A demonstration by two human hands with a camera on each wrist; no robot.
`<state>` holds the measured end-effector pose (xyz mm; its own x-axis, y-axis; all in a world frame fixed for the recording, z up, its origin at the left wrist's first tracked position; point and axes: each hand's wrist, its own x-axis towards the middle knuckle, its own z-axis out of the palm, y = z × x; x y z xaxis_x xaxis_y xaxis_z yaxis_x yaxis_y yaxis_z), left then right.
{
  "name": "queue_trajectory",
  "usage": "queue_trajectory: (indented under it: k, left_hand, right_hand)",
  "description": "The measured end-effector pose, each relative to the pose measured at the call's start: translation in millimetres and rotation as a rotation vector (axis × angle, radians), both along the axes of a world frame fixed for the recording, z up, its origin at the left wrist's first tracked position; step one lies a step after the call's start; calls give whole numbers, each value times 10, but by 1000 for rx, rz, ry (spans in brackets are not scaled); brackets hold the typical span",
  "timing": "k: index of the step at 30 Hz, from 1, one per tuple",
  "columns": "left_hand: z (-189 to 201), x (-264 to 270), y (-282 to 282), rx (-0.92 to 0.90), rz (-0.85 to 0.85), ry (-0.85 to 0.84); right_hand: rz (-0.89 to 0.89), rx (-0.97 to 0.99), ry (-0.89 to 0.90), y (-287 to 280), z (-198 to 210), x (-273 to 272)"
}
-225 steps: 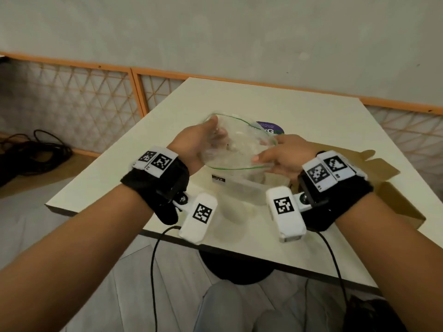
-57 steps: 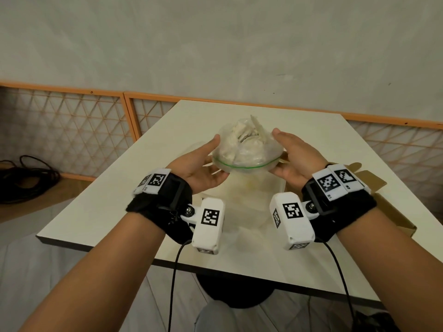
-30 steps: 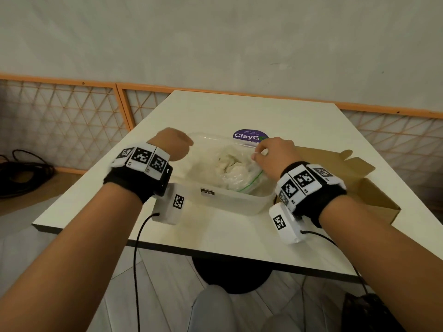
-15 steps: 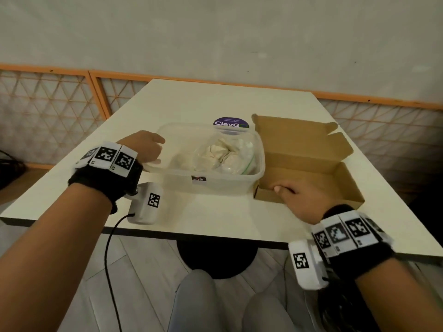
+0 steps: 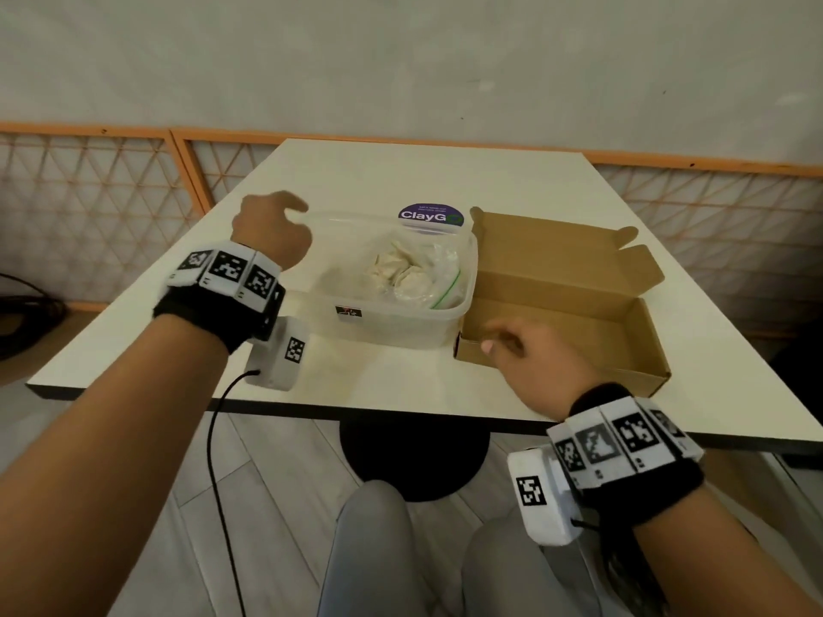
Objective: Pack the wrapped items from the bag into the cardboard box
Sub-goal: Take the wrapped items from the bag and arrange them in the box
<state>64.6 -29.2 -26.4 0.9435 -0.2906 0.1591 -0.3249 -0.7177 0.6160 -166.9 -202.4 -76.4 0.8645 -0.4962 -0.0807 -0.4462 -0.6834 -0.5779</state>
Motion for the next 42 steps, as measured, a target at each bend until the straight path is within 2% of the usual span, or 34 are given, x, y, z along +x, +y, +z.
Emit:
queue_trajectory:
  k: [2, 3, 4, 6, 9, 12, 14, 17, 22, 24, 26, 29, 31, 33, 36, 38, 40, 42]
  left_hand:
    - [76, -129, -81, -173, -74, -110]
    - [107, -193, -137, -243, -120, -88]
    - [126, -258, -201, -281, -158, -35]
    - [113, -358, -312, -217, -226, 147]
    - [0, -421, -353, -120, -252, 432]
    - [-88, -392, -322, -157, -256, 474]
    - [-119, -355, -307, -250, -270, 501]
    - [-121, -363, -301, -385, -300, 516]
    - [-169, -371, -305, -446, -334, 426]
    - [-164, -382, -296, -491, -343, 470]
    - [-153, -389, -281, -504, -365, 530]
    - [-157, -364, -256, -417, -386, 494]
    - [-153, -365, -240, -404, -421, 498]
    - [-150, -382, -234, -407, -465, 496]
    - [-162, -400, -218, -372, -491, 414]
    - [-173, -399, -216, -388, -463, 402]
    - [-186, -379, -228, -422, -420, 413]
    - [-189, -369, -249, -422, -392, 432]
  right_hand:
    - [-64, 65, -208, -22, 163, 67]
    - [-81, 50, -312, -18, 266, 135]
    - [-75, 35, -399, -2, 373, 221]
    - [-7, 28, -480, 62, 541, 439]
    - [118, -40, -355, 154, 595, 749]
    - [191, -108, -150, 197, 525, 928]
    - [202, -154, -85, 201, 472, 980]
    - [180, -139, -102, 215, 419, 989]
    - [211, -82, -206, 217, 348, 1043]
    - [163, -49, -274, 164, 311, 1078]
    - [91, 73, -367, 96, 297, 1085]
    - [-11, 400, -509, 21, 344, 1081]
    - [-34, 488, -506, 0, 376, 1100]
    - [-7, 444, -438, 13, 369, 1115]
    - [135, 400, -359, 75, 335, 1116]
    - [223, 275, -328, 110, 318, 1104]
    - [219, 191, -344, 96, 326, 1101]
    - [145, 238, -375, 38, 337, 1100]
